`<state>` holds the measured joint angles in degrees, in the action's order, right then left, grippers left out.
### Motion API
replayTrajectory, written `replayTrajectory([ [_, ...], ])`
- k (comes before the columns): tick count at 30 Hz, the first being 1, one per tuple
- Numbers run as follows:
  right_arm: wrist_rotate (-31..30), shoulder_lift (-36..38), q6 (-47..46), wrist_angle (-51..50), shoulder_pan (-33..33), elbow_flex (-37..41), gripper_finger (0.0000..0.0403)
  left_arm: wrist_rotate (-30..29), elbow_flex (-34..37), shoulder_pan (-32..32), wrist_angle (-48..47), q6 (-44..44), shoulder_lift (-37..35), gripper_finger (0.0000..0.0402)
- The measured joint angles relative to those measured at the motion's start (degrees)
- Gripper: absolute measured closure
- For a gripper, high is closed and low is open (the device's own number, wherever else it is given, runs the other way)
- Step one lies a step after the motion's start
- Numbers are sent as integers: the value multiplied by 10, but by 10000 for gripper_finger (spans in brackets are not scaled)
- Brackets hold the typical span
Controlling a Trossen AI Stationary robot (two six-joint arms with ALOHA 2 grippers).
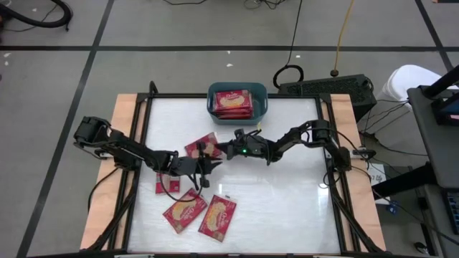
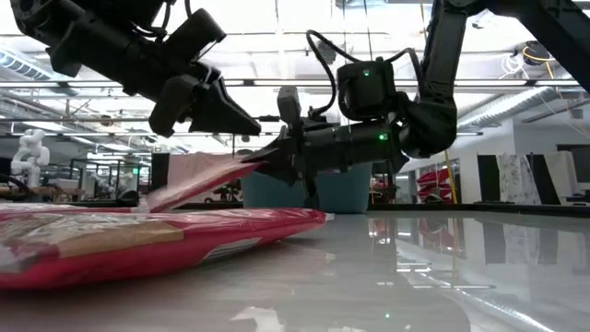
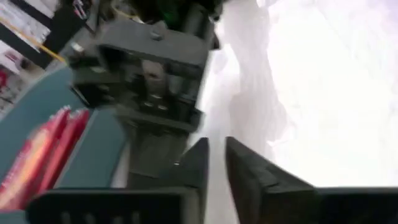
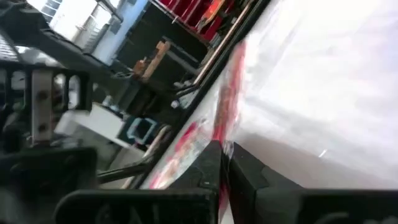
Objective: Sort popcorn bags into baskets
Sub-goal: Put the red popcorn bag into the green bin
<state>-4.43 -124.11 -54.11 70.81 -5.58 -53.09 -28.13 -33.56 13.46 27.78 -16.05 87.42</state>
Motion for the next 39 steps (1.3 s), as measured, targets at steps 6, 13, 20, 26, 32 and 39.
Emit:
replayTrajectory([
  [6,5,1,79,9,-9,0,401,-63,1,10,-37,76,-30,235],
  [13,35,28,186,1,-3,14,402,-83,1,-10,-230,166,-139,192],
  [20,9,104,327,-153,18,39,403,7,21,-59,-382,248,-235,230],
  [26,-33,141,431,-212,48,43,403,164,85,-116,-351,281,-283,253],
  [32,-62,142,504,-206,73,43,403,299,153,-167,-257,301,-295,213],
  [39,-78,142,530,-196,82,43,403,375,215,-180,-157,328,-291,139],
])
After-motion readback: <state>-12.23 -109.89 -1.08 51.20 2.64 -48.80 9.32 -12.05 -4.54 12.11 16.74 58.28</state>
